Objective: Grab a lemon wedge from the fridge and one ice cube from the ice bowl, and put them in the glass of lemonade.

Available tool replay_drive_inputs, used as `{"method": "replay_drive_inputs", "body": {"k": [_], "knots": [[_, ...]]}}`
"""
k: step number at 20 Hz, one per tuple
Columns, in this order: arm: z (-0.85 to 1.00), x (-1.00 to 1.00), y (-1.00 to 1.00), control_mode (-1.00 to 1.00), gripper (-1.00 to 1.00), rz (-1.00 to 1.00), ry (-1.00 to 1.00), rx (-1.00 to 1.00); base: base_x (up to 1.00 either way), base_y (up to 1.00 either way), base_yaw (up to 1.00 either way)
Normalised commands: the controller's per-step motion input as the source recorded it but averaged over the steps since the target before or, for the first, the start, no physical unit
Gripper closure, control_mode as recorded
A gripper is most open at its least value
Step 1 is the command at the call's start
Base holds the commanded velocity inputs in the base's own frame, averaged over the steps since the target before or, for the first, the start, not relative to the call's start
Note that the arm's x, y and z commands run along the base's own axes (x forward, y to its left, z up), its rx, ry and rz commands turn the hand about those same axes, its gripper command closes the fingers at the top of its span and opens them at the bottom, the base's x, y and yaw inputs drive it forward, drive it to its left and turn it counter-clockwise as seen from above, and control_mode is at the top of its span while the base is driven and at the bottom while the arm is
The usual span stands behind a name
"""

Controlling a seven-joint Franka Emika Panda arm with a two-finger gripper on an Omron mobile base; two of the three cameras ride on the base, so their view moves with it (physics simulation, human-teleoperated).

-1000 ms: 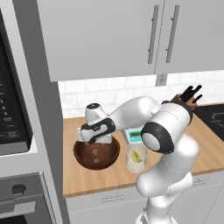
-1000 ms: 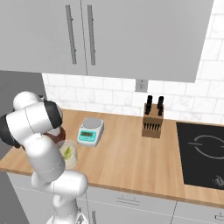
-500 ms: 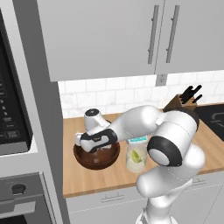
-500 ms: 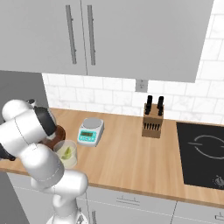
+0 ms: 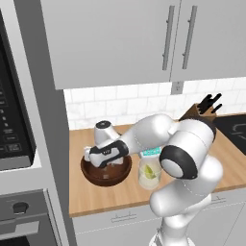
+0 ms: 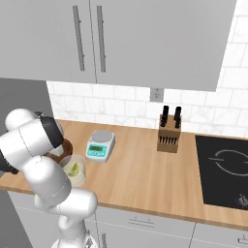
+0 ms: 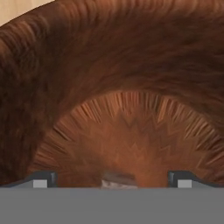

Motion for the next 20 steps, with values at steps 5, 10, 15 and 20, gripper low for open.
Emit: {"method": "replay_drive_inputs", "body": {"k": [5, 10, 15, 20], "knots": [[0.00, 0.06, 0.00, -1.00, -1.00, 0.00, 0.03, 0.00, 0.00, 0.00, 0.00], [0.00, 0.01, 0.00, -1.00, -1.00, 0.00, 0.00, 0.00, 0.00, 0.00, 0.00], [0.00, 0.00, 0.00, -1.00, -1.00, 0.00, 0.00, 0.00, 0.00, 0.00, 0.00], [-0.13, -0.01, 0.00, -1.00, -1.00, 0.00, 0.00, 0.00, 0.00, 0.00, 0.00]]}}
